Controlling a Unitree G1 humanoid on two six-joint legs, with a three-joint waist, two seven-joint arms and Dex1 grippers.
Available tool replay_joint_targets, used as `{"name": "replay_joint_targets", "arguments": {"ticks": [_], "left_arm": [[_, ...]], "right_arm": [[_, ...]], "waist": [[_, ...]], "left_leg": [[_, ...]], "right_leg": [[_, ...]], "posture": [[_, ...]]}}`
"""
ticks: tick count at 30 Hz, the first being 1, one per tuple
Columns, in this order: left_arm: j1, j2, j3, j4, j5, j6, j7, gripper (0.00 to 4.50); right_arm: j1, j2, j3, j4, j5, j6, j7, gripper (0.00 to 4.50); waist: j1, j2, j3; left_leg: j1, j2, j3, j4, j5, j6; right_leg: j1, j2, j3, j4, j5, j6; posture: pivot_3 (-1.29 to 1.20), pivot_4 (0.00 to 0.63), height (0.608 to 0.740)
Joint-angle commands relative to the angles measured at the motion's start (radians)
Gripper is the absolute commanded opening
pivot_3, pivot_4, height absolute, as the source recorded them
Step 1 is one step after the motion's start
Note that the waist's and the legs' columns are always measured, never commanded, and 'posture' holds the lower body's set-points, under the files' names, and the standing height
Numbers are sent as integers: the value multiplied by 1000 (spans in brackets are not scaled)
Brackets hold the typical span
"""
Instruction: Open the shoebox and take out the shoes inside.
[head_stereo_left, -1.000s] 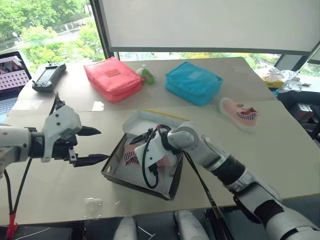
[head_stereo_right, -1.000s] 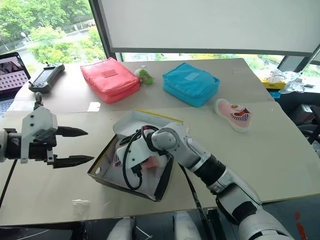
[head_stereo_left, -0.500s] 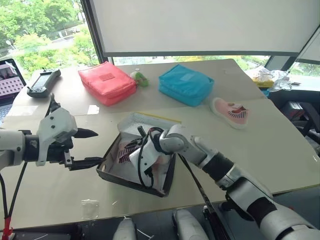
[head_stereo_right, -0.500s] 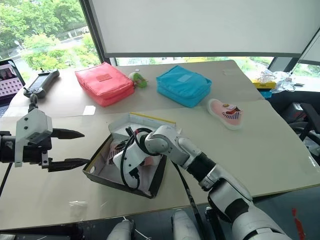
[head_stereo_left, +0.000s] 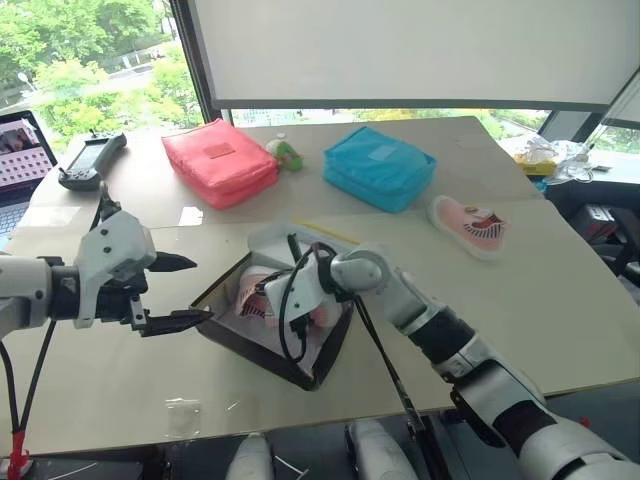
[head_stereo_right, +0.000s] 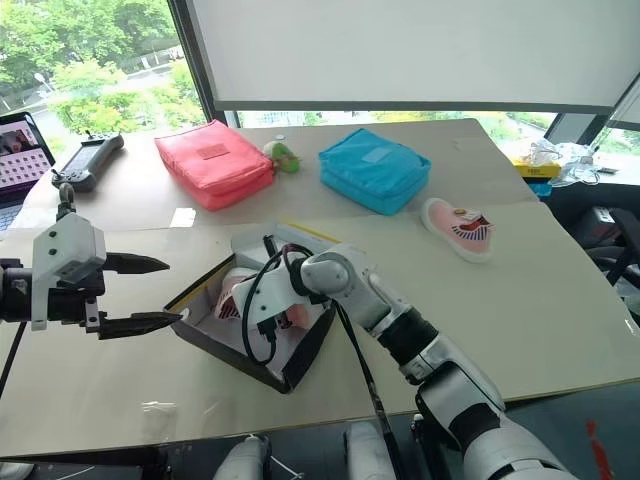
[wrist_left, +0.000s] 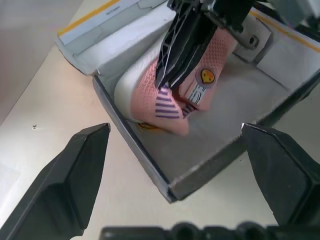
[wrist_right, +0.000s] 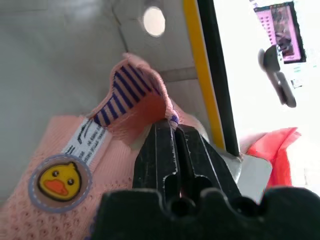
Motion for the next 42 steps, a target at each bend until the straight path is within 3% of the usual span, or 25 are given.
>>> {"name": "replay_joint_targets", "arguments": {"ticks": [1,9,14,17,22,26,36,42], "left_arm": [[-27,8,3,1,10,-15,8,4500],[-52,-3,-37,13,16,-30,13,4500],[-58,-8,-53,24,21,-42,9,4500],[-59,-12,-60,27,25,-48,7,4500],[-68,-22,-77,35,32,-60,5,4500],[-84,-27,-98,47,37,-70,1,4500],[-157,-31,-165,88,54,-91,-12,4500],[-135,-29,-140,67,47,-76,-5,4500]], "right_arm": [[-25,-15,-185,-104,242,253,71,26],[-85,-69,-304,-201,387,560,53,26],[-206,-98,-505,-215,585,840,-7,26],[-283,-183,-598,-167,655,919,-6,26],[-252,-436,-584,6,569,798,56,26],[-184,-520,-587,173,569,717,125,26],[-216,-477,-506,774,386,257,128,26],[-269,-503,-477,962,278,90,47,1886]], "waist": [[8,0,0],[15,1,1],[18,3,3],[20,3,3],[39,3,3],[42,4,4],[9,7,6],[12,8,6]], "left_leg": [[-2,0,0,0,0,0],[-10,0,0,0,0,0],[-14,0,0,1,0,0],[-15,0,0,1,0,0],[-15,-1,0,0,0,0],[-16,-1,0,1,0,0],[-15,-1,1,1,0,0],[-15,-2,1,1,0,0]], "right_leg": [[-1,0,0,0,2,4],[-11,0,-1,1,3,4],[-13,0,-1,0,3,5],[-14,0,-1,0,3,5],[-13,-1,-2,-3,3,5],[-13,-1,-1,-4,3,5],[-13,-1,0,-2,4,6],[-13,-1,0,-2,4,7]], "posture": [[0,150,734],[0,150,734],[0,150,734],[0,150,734],[0,150,734],[0,150,734],[0,150,734],[0,150,734]]}}
